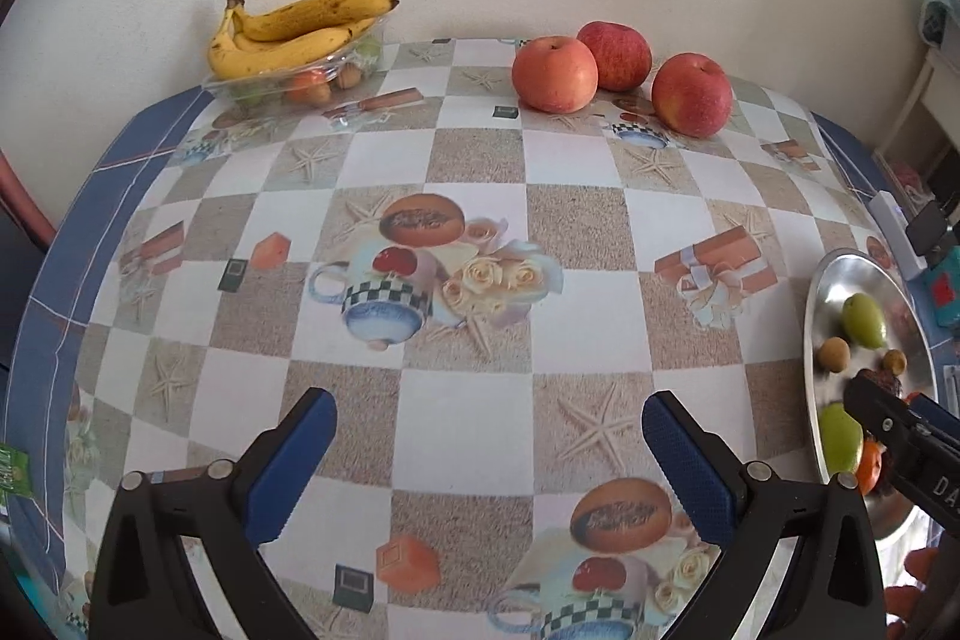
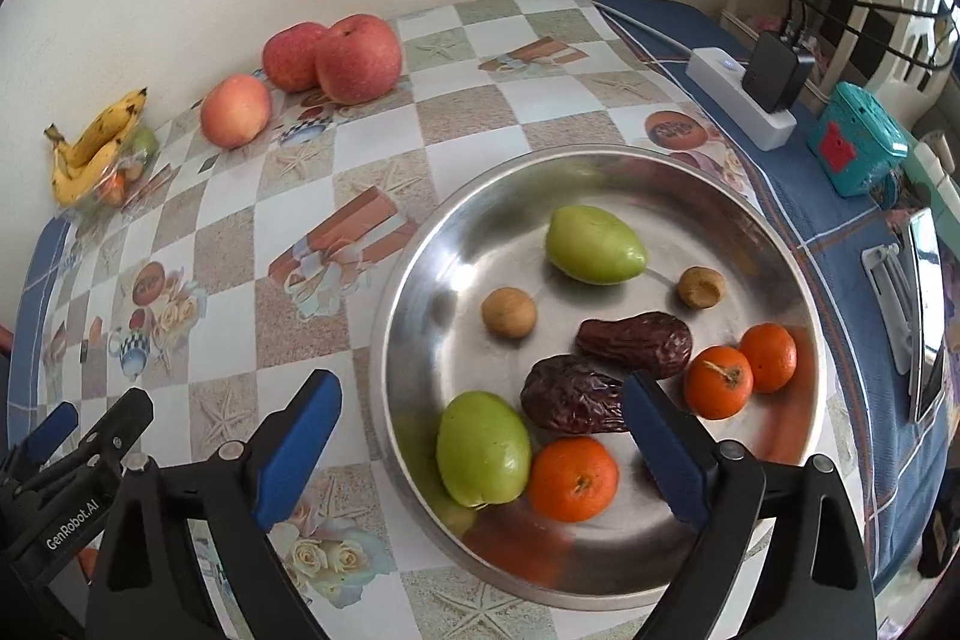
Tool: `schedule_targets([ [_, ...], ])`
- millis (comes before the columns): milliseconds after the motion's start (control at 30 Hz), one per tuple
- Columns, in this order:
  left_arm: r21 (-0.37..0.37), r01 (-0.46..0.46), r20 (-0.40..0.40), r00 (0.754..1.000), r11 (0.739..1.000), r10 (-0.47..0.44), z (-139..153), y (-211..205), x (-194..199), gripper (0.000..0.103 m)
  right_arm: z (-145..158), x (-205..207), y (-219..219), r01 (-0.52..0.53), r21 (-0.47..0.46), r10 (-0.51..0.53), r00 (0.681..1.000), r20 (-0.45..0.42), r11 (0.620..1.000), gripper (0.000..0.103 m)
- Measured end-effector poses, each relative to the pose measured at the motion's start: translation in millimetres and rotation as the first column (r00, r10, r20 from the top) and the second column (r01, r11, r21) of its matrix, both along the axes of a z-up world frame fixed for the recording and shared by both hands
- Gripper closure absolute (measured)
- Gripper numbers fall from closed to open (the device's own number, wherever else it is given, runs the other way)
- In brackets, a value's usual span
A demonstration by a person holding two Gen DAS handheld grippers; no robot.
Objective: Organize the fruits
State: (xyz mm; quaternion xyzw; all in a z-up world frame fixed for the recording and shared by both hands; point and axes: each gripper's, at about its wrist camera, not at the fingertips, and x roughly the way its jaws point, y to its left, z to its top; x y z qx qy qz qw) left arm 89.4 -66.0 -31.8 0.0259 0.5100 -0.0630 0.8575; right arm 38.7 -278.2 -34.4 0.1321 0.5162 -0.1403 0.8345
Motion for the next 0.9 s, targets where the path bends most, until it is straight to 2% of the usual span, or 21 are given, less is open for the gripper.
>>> schedule_targets([
  [200, 0.102, -0.025, -0.002, 1.000, 0.994, 0.026, 6, 8, -19, 0.000, -2, -11, 21, -0.060, -0.018, 0.060, 0.998, -0.010, 0.998, 0.008],
  [300, 0.118, -0.068, -0.002, 0.998, 0.991, 0.069, 11, 15, -29, 0.000, -3, -19, 29, -0.083, -0.032, 0.082, 0.996, -0.020, 0.996, 0.008],
  [400, 0.163, -0.115, -0.006, 0.993, 0.980, 0.118, 13, 21, -38, 0.000, -3, -28, 35, -0.099, -0.046, 0.098, 0.995, -0.025, 0.994, 0.008],
  [533, 0.222, -0.125, -0.006, 0.992, 0.967, 0.129, 14, 25, -49, 0.000, -1, -40, 42, -0.112, -0.050, 0.111, 0.993, -0.024, 0.992, 0.008],
  [900, 0.240, -0.086, -0.057, 0.993, 0.967, 0.102, 13, 26, -72, 0.000, 3, -59, 52, -0.140, -0.052, 0.139, 0.990, -0.023, 0.989, 0.008],
])
